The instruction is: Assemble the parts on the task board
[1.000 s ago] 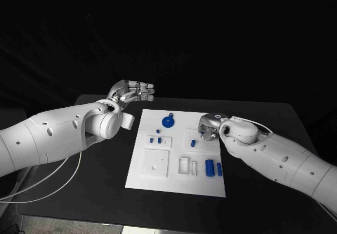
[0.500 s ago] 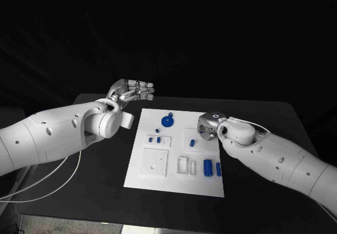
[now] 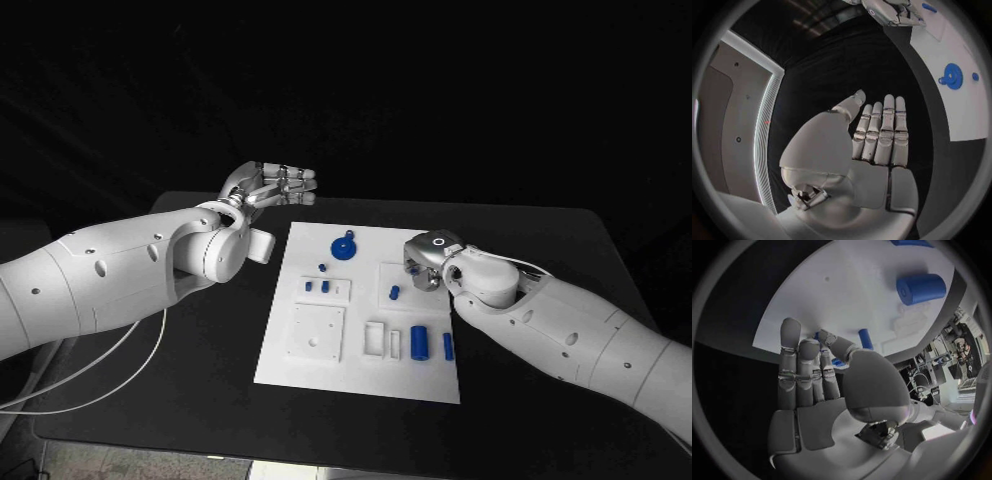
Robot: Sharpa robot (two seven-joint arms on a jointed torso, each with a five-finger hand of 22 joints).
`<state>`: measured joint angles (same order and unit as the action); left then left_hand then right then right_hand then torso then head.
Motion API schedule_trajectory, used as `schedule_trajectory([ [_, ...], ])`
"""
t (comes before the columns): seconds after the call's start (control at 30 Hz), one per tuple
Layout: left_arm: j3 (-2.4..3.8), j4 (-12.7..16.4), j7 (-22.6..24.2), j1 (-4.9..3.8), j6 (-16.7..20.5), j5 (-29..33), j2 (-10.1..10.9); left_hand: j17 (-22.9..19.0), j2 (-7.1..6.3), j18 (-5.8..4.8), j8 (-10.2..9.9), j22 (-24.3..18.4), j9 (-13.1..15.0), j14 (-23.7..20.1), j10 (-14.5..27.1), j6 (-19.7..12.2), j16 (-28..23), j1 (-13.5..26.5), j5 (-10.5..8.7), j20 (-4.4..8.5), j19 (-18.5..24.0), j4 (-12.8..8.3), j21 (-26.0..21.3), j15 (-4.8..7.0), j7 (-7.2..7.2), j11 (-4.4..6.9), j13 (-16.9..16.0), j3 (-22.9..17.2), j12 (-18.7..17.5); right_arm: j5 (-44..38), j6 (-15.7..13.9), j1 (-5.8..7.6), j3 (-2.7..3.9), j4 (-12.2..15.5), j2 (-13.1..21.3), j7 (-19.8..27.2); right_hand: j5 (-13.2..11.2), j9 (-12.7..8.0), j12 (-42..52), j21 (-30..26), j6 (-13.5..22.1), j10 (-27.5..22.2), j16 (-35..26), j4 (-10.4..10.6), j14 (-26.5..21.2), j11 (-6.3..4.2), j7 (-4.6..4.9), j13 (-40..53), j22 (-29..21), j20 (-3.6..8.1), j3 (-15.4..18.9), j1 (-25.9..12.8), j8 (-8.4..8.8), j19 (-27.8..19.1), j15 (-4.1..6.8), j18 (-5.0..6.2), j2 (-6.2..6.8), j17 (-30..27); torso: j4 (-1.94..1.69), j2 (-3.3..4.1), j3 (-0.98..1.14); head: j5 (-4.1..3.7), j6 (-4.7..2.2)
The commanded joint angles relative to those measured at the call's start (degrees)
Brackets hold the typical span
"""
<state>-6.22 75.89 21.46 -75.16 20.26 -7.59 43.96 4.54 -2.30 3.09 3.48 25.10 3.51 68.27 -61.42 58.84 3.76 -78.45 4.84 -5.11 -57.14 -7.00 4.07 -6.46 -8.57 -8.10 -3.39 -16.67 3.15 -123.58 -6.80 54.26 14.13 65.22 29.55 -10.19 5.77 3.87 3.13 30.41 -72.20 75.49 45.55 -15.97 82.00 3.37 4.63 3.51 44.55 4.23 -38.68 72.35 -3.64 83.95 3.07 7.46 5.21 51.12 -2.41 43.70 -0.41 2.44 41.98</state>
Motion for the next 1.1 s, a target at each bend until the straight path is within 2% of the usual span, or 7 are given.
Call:
schedule_trajectory([
  [0.03,0.06,0.11,0.30,-0.17,-0.61,-0.03,-0.17,0.09,0.30,0.42,0.14,-0.12,0.03,0.15,0.49,-0.13,-0.21,0.06,0.01,0.07,-0.28,-0.46,0.23,0.33,-0.09,-0.13,0.05,-0.04,0.18,-2.56,-2.12,-0.35,-0.19,0.20,0.47,-1.20,-0.15,0.07,0.37,0.18,-0.52,2.18,-0.32,-0.10,0.14,-1.67,-0.14,0.12,0.34,0.47,-0.50,0.13,-0.01,1.23,0.34,0.99,0.48,0.12,0.01,0.01,0.05,-0.04,-0.02],
  [0.2,0.07,-0.05,0.38,-0.17,-0.55,-0.04,-0.20,0.09,0.30,0.42,0.14,-0.12,0.03,0.15,0.49,-0.13,-0.21,0.06,0.01,0.07,-0.28,-0.46,0.23,0.33,-0.09,-0.13,0.05,-0.04,0.18,-2.30,-4.52,-0.36,-0.14,1.77,1.59,-1.14,-0.27,0.09,0.38,0.14,-0.79,2.46,-0.37,-0.06,0.24,-1.76,-0.22,0.13,0.82,0.52,-0.73,0.15,-0.02,1.29,0.41,1.00,0.70,0.28,0.05,-0.04,0.01,-0.04,-0.09],
  [0.3,0.07,-0.19,0.42,-0.17,-0.50,-0.04,-0.21,0.09,0.30,0.42,0.14,-0.12,0.03,0.15,0.49,-0.13,-0.21,0.06,0.01,0.07,-0.28,-0.46,0.23,0.33,-0.09,-0.13,0.05,-0.04,0.18,-1.65,-5.56,-0.35,0.14,2.97,2.37,-0.98,-0.42,0.09,0.38,0.07,-0.96,2.62,-0.40,-0.01,0.31,-1.81,-0.28,0.13,1.13,0.55,-0.87,0.11,-0.03,1.34,0.44,0.99,0.83,0.37,0.10,-0.05,0.00,0.00,-0.07],
  [0.43,0.07,-0.38,0.45,-0.16,-0.51,-0.04,-0.17,0.09,0.30,0.42,0.14,-0.12,0.03,0.15,0.49,-0.13,-0.21,0.06,0.01,0.07,-0.28,-0.46,0.23,0.33,-0.09,-0.13,0.05,-0.04,0.18,-0.02,-6.92,-0.35,1.17,5.09,3.48,-0.54,-0.33,0.09,0.36,0.01,-1.04,2.68,-0.43,0.08,0.31,-1.82,-0.28,0.12,1.27,0.56,-0.89,0.04,-0.02,1.34,0.46,0.97,0.86,0.40,0.18,-0.06,0.02,-0.02,-0.18],
  [0.67,0.07,-0.68,0.48,-0.17,-0.48,-0.04,-0.14,0.13,0.41,0.38,0.14,-0.20,0.04,0.19,0.58,-0.06,-0.21,0.10,0.03,0.08,-0.25,-0.67,0.24,0.34,-0.07,-0.15,0.05,0.10,0.17,3.53,-8.46,-0.35,2.93,8.28,4.73,-0.09,-0.34,0.09,0.36,-0.15,-1.12,2.72,-0.52,0.25,0.34,-1.87,-0.31,0.12,1.46,0.57,-0.76,-0.06,-0.01,1.37,0.47,0.93,0.84,0.42,0.04,0.01,-0.06,-0.01,-0.43],
  [0.87,0.07,-0.79,0.46,-0.17,-0.46,-0.04,-0.11,0.13,0.41,0.38,0.14,-0.20,0.04,0.19,0.58,-0.06,-0.21,0.10,0.03,0.08,-0.25,-0.67,0.24,0.34,-0.07,-0.15,0.05,0.10,0.17,8.43,-8.93,-0.36,3.59,10.85,5.06,0.44,-0.10,0.08,0.36,-0.34,-1.09,2.69,-0.62,0.33,0.36,-1.87,-0.29,0.11,1.57,0.59,-0.63,-0.15,0.00,1.44,0.49,0.92,0.77,0.41,0.00,0.04,-0.08,0.78,-0.51],
  [1.1,0.07,-1.14,0.39,-0.24,-0.32,-0.04,-0.41,0.13,0.41,0.38,0.14,-0.20,0.04,0.19,0.58,-0.06,-0.21,0.10,0.03,0.08,-0.25,-0.67,0.24,0.34,-0.07,-0.15,0.05,0.10,0.17,10.16,-7.75,-0.73,3.68,13.69,3.81,1.17,0.65,0.08,0.36,-1.00,-0.86,2.42,-0.95,0.29,0.39,-1.81,-0.23,0.11,1.71,0.56,-0.06,-0.26,-0.02,1.53,0.46,0.86,0.42,0.30,-0.05,-0.01,-0.14,2.56,-0.43],
])
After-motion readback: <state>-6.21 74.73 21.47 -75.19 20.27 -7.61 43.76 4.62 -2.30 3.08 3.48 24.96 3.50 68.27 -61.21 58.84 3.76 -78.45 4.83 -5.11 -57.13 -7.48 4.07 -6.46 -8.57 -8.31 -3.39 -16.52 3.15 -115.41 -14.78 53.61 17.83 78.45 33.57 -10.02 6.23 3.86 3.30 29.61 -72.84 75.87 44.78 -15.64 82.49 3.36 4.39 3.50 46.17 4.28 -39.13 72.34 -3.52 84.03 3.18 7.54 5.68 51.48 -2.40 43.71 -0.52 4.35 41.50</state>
